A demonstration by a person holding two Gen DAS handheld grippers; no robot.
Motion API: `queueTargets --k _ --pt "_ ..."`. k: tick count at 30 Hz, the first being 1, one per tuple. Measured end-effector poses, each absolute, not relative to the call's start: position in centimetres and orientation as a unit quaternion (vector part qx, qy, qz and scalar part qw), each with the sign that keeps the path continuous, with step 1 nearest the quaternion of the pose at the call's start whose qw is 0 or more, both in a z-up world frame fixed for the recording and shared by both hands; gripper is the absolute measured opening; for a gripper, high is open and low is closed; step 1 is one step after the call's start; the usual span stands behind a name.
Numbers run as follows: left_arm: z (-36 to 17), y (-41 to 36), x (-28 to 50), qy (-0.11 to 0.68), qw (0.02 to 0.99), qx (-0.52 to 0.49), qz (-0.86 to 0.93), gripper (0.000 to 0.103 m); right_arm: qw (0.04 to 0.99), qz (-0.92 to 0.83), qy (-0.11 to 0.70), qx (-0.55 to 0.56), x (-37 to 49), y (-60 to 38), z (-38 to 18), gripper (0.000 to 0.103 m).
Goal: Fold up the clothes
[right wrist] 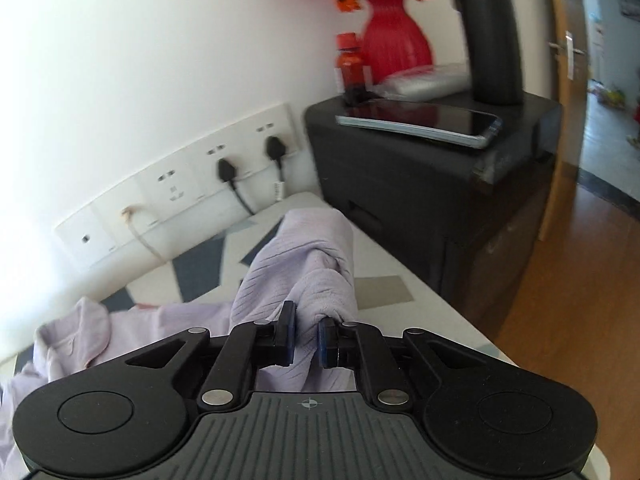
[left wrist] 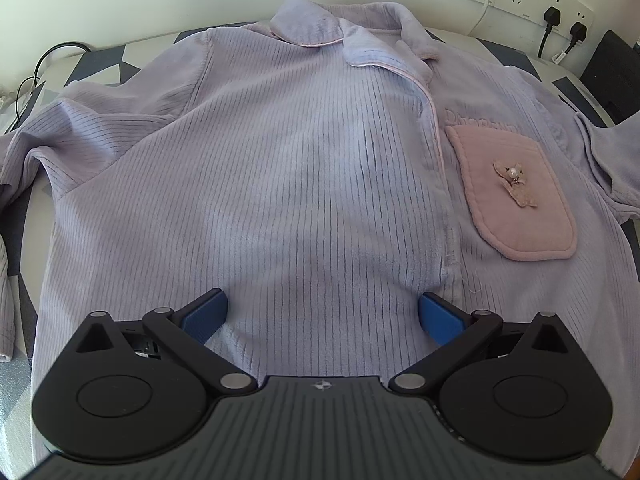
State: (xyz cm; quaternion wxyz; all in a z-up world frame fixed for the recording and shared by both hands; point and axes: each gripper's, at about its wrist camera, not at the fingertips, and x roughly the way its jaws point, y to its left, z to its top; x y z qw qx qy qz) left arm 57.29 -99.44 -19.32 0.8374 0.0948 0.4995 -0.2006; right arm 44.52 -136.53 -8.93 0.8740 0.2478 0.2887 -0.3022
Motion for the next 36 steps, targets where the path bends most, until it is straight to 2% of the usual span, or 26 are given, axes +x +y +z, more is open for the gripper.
queueTargets --k 2,4,7,13,18,25,32,35,36 --pt "-19.3 -99.4 57.3 0.499 0.838 0.094 -0.201 0.103 0.867 -0.303 0.315 0.239 45.2 -136.3 -9.0 0.014" --pt "-19.3 -99.4 57.3 0.497 0.839 0.094 -0.201 0.103 0.858 -0.322 0.327 0.233 45.2 -136.1 -9.2 0.023" --pt "-19.2 -99.4 57.2 0.496 0.840 0.094 -0.201 0.103 0.846 -0.346 0.340 0.223 44.7 -135.5 -9.9 0.047" --pt "-19.1 -99.4 57.2 0.496 0.840 0.093 -0.198 0.103 0.852 -0.327 0.362 0.189 42.9 -133.3 -12.1 0.046" --pt "-19.1 -99.5 57.3 0.498 0.839 0.093 -0.197 0.103 0.871 -0.268 0.359 0.202 43.4 -132.5 -13.2 0.047" --pt "-19.0 -99.5 57.3 0.500 0.839 0.093 -0.194 0.103 0.894 -0.207 0.372 0.137 47.4 -130.0 -14.5 0.057" --pt "-19.0 -99.5 57.3 0.496 0.841 0.092 -0.194 0.103 0.890 -0.173 0.401 0.133 51.2 -129.5 -16.6 0.057" --pt "-18.9 -99.5 57.3 0.496 0.841 0.092 -0.193 0.103 0.883 -0.173 0.410 0.151 51.4 -130.4 -17.3 0.050" --pt "-18.9 -99.6 57.3 0.498 0.841 0.092 -0.192 0.103 0.881 -0.175 0.408 0.162 51.2 -130.9 -17.2 0.042"
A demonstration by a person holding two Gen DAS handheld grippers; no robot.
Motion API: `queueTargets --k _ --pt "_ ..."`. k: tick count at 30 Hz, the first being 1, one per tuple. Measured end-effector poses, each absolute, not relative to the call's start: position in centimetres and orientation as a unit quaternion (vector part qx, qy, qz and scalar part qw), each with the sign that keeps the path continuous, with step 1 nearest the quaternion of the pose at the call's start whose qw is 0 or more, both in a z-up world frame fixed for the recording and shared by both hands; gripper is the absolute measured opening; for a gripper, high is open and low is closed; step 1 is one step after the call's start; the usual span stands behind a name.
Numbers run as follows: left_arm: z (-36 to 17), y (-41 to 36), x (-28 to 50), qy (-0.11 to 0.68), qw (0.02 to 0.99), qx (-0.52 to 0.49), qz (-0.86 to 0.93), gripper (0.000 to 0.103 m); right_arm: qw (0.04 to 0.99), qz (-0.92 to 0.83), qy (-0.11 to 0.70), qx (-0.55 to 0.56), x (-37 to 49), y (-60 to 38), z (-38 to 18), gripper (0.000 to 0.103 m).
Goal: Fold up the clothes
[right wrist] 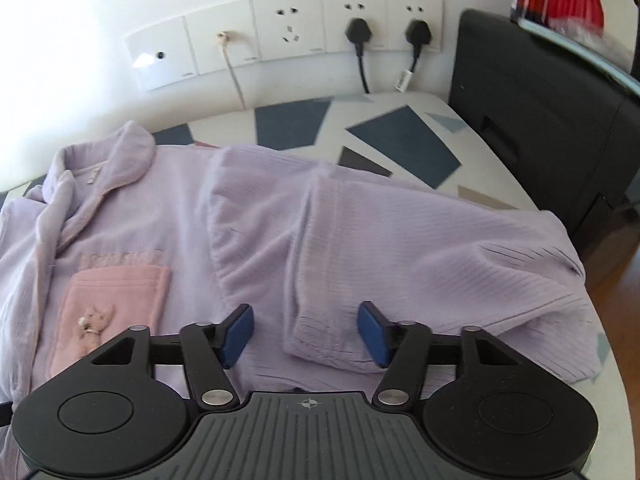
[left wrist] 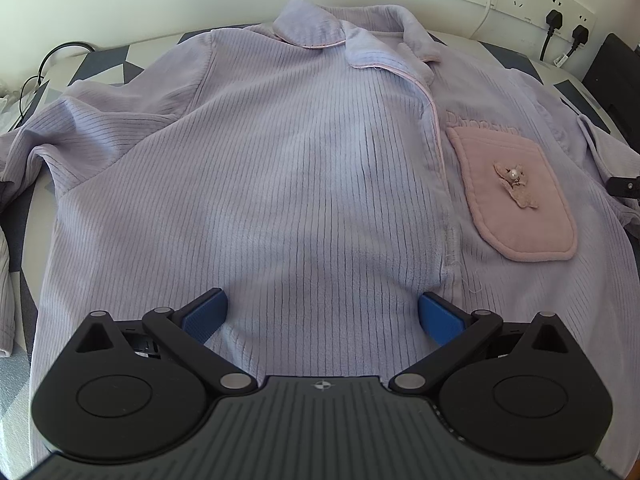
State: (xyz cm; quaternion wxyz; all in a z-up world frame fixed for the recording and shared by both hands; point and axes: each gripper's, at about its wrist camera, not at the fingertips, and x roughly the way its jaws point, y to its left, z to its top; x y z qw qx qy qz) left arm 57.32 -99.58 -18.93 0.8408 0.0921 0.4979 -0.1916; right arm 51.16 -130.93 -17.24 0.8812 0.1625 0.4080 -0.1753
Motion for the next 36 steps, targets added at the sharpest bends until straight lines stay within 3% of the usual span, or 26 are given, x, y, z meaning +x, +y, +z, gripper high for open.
queueTargets --k 1,2,4,7,12,16,23,29,33,35,36 --pt "-18.9 -99.7 57.4 0.500 0.840 0.091 -0.190 0.103 0.879 -0.178 0.406 0.174 50.9 -131.4 -17.2 0.030" --pt "-18.9 -99.7 57.4 0.502 0.840 0.091 -0.188 0.103 0.878 -0.180 0.403 0.186 50.7 -132.0 -17.1 0.027" --pt "-18.9 -99.7 57.5 0.503 0.839 0.089 -0.186 0.103 0.875 -0.188 0.397 0.202 50.1 -132.9 -16.9 0.011" --pt "-19.0 -99.7 57.6 0.505 0.838 0.089 -0.185 0.103 0.879 -0.211 0.384 0.188 49.2 -133.7 -15.8 0.007" --pt "-18.8 -99.7 58.2 0.515 0.832 0.082 -0.187 0.103 0.892 -0.208 0.337 0.220 47.9 -134.8 -12.0 0.006" --pt "-17.0 -97.9 59.2 0.516 0.829 0.015 -0.215 0.102 0.908 -0.179 0.298 0.236 48.6 -134.0 -7.9 0.006" --pt "-12.4 -91.2 59.2 0.432 0.864 -0.088 -0.243 0.102 0.925 -0.045 0.280 0.255 53.1 -127.2 -2.7 0.005" --pt "-12.0 -85.2 60.2 0.425 0.835 -0.245 -0.250 0.102 0.906 0.066 0.332 0.252 59.2 -118.2 -5.2 0.005" --pt "-12.8 -84.0 60.5 0.435 0.827 -0.265 -0.240 0.102 0.893 0.094 0.365 0.247 61.9 -113.3 -8.3 0.004" --pt "-13.2 -83.6 60.7 0.447 0.822 -0.265 -0.233 0.102 0.895 0.085 0.376 0.225 62.8 -111.2 -9.5 0.009" --pt "-13.4 -83.4 60.9 0.452 0.818 -0.268 -0.235 0.102 0.898 0.073 0.380 0.207 63.0 -110.5 -9.9 0.017"
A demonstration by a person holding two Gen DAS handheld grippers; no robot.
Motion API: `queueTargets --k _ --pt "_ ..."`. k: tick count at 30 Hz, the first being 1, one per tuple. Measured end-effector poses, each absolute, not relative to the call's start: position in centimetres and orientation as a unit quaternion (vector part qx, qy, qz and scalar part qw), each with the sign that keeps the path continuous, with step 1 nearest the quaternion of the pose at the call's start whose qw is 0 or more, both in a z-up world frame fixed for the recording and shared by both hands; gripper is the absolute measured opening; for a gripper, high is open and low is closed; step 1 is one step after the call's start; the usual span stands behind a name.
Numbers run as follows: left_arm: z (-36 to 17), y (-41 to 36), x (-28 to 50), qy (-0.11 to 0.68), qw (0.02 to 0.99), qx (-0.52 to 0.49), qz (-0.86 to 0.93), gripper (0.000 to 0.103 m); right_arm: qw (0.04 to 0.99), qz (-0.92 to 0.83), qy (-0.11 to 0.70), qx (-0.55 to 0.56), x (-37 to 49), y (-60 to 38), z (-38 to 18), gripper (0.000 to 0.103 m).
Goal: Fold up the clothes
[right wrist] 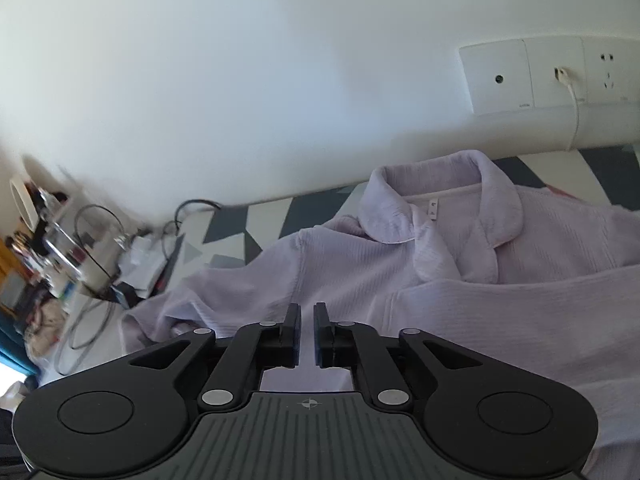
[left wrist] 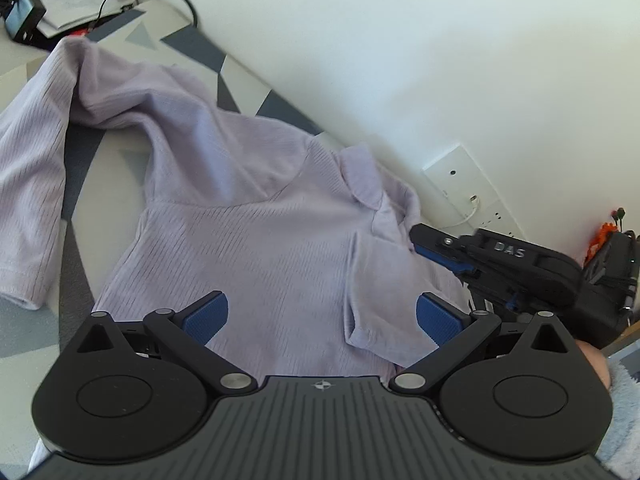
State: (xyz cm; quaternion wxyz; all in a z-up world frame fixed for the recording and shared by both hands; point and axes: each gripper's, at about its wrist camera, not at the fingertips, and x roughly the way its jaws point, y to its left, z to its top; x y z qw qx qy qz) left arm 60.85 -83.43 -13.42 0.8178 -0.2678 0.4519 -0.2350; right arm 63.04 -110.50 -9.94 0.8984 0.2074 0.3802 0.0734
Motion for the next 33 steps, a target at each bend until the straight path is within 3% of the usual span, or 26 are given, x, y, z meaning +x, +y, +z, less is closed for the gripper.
queueTargets --k 1,6,11,17,19,21,31,33 --pt "-13.6 -83.2 61.0 0.456 0.813 -0.271 -0.239 0.102 0.900 0.065 0.383 0.198 63.0 -109.9 -10.1 0.024" --pt "-14.5 -84.4 62.3 0.483 0.781 -0.288 -0.272 0.102 0.903 0.024 0.370 0.217 60.3 -112.1 -10.1 0.031" --pt "-16.7 -88.8 63.6 0.541 0.716 -0.321 -0.303 0.102 0.891 -0.069 0.384 0.230 56.0 -117.9 -11.1 0.032" --pt "-17.9 -92.4 64.4 0.564 0.692 -0.325 -0.311 0.101 0.905 -0.109 0.393 0.120 50.2 -117.7 -12.3 0.038" --pt "-18.2 -92.9 64.6 0.575 0.681 -0.333 -0.309 0.101 0.906 -0.097 0.405 0.079 49.5 -116.7 -13.1 0.051" --pt "-18.3 -93.4 64.6 0.580 0.682 -0.326 -0.304 0.101 0.909 -0.091 0.406 0.028 49.5 -115.5 -14.0 0.057" --pt "-16.8 -94.4 63.9 0.578 0.741 -0.248 -0.237 0.101 0.905 -0.021 0.396 -0.154 53.0 -112.9 -16.2 0.062" --pt "-17.0 -94.5 63.8 0.579 0.732 -0.268 -0.237 0.101 0.905 -0.010 0.399 -0.149 53.7 -113.0 -16.7 0.053"
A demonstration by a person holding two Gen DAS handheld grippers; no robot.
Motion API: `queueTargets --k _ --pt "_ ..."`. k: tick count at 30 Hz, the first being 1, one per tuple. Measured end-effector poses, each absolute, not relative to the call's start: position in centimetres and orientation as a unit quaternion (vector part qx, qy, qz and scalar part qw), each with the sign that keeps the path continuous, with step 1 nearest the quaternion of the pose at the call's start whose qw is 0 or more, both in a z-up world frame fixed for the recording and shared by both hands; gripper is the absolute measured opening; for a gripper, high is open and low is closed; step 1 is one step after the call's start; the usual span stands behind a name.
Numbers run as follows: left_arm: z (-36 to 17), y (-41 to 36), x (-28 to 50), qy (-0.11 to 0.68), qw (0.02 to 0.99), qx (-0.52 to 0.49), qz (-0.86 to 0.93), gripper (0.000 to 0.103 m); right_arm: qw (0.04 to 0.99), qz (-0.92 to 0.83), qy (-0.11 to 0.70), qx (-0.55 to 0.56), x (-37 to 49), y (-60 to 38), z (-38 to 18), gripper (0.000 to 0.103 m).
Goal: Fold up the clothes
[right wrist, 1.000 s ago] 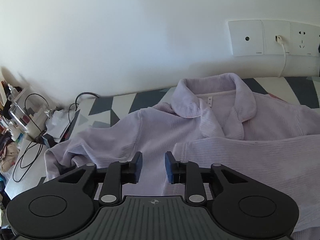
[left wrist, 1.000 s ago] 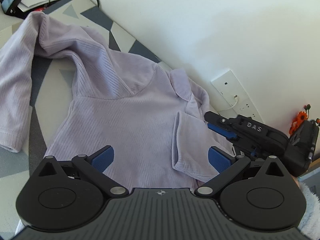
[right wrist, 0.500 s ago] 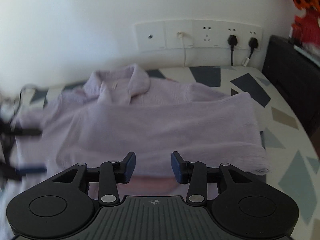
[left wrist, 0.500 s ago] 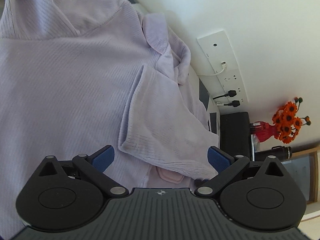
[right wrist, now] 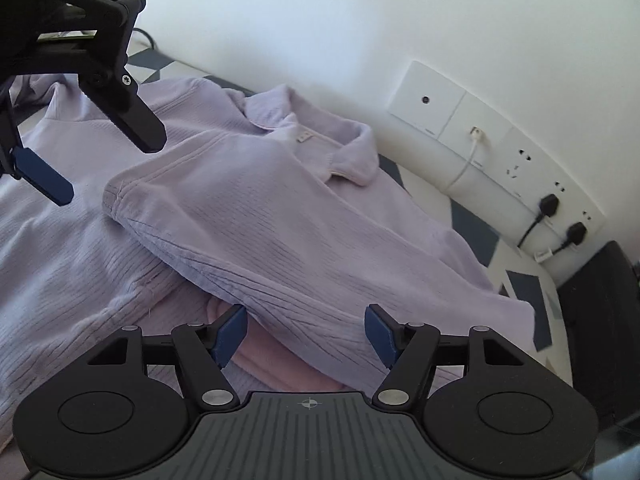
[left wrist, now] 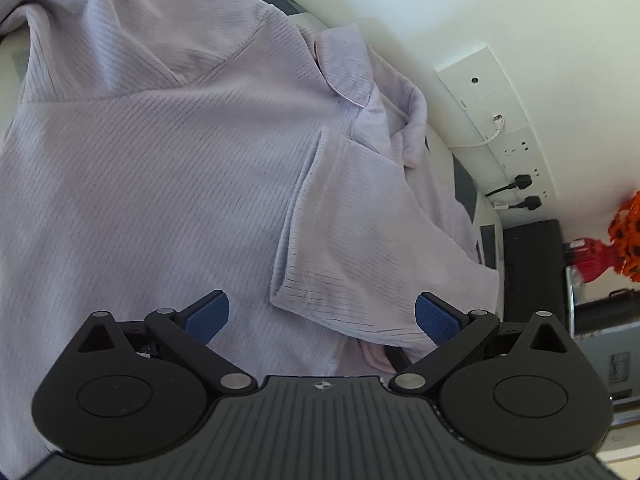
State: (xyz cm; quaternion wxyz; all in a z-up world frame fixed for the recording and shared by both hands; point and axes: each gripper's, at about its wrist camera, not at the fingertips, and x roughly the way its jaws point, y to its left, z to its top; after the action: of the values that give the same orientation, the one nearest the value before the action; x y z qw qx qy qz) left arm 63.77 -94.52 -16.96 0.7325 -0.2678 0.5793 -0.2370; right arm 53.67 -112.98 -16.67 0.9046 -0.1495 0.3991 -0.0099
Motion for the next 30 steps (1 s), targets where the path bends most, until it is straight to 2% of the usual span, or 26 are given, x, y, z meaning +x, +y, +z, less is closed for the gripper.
queueTargets --k 1,3,7,10,15,17,19,21,23,24,25,27,28,30 --pt "-17.2 -94.7 63.7 0.581 0.722 -0.287 -0.244 0.101 0.905 -0.003 0.404 -0.135 53.9 -113.3 -16.8 0.035" --pt "-17.7 -95.0 63.6 0.583 0.700 -0.322 -0.256 0.101 0.912 0.006 0.400 -0.092 54.0 -114.5 -16.6 0.012" --pt "-18.7 -96.8 63.6 0.590 0.681 -0.346 -0.260 0.101 0.926 0.019 0.376 -0.001 53.8 -117.0 -15.7 0.008" --pt "-18.8 -98.1 63.8 0.582 0.691 -0.344 -0.258 0.093 0.931 0.029 0.363 0.038 53.3 -118.5 -15.1 0.008" --pt "-17.4 -101.1 64.3 0.563 0.754 -0.249 -0.229 0.054 0.929 0.045 0.364 0.048 52.5 -119.4 -15.2 0.008" --pt "-16.7 -102.3 64.2 0.555 0.774 -0.205 -0.225 0.047 0.927 0.044 0.369 0.049 52.3 -119.3 -15.5 0.011" --pt "-16.4 -103.1 64.1 0.548 0.787 -0.173 -0.224 0.043 0.927 0.035 0.371 0.049 52.0 -119.2 -15.7 0.030" --pt "-16.3 -103.6 64.1 0.545 0.794 -0.154 -0.221 0.039 0.929 0.025 0.365 0.049 51.6 -119.2 -15.7 0.035" --pt "-16.4 -103.8 64.2 0.544 0.797 -0.145 -0.218 0.037 0.931 0.013 0.362 0.054 51.3 -119.4 -15.5 0.046" --pt "-16.6 -103.7 64.3 0.546 0.797 -0.144 -0.217 0.036 0.931 0.003 0.360 0.057 51.2 -119.5 -15.4 0.059" --pt "-16.7 -103.7 64.3 0.547 0.797 -0.143 -0.216 0.032 0.932 -0.007 0.356 0.064 51.0 -119.7 -15.2 0.066" --pt "-16.7 -103.6 64.5 0.547 0.797 -0.139 -0.213 0.019 0.934 -0.020 0.348 0.079 50.7 -120.4 -14.9 0.069" --pt "-16.7 -103.6 64.6 0.547 0.798 -0.137 -0.213 0.016 0.934 -0.026 0.345 0.086 50.5 -120.8 -14.6 0.073" --pt "-16.1 -103.4 64.7 0.538 0.802 -0.137 -0.221 0.012 0.936 -0.041 0.336 0.100 50.2 -121.8 -14.1 0.075"
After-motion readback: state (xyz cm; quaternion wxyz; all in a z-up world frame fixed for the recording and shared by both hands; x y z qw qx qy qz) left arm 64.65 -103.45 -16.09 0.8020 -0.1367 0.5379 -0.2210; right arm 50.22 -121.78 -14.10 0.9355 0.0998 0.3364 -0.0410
